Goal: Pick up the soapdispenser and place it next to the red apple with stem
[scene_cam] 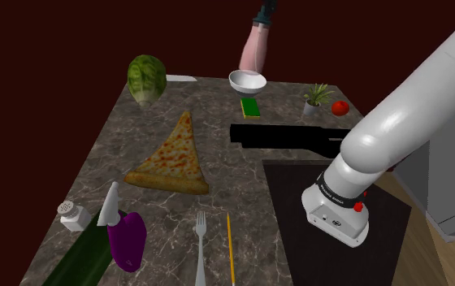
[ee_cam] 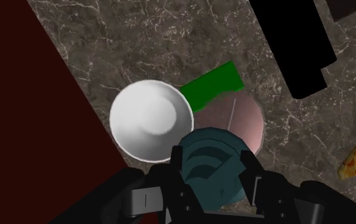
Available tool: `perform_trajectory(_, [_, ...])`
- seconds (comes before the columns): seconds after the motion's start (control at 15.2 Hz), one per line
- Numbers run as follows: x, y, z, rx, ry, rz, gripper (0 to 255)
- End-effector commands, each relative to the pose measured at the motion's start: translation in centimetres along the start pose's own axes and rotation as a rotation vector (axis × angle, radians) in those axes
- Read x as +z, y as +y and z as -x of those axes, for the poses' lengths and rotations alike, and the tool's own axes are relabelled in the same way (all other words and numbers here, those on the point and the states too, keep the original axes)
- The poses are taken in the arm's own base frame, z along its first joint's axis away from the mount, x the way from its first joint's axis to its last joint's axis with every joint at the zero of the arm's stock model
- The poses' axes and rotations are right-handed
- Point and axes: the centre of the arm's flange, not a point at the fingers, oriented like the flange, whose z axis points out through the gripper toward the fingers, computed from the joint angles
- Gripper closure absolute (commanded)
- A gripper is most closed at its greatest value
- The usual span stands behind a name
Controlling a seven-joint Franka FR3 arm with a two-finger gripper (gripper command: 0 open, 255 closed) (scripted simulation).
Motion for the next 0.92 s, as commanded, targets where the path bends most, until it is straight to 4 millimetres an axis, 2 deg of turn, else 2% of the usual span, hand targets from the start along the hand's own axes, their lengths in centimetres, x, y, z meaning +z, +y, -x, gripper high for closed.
perform_trajectory(0.0, [-0.5,1.7,1.7,-0.001,0.000,0.000,255])
perform_trajectory(0.86, [-3.4,12.4,14.8,-0.001,0.000,0.000,255])
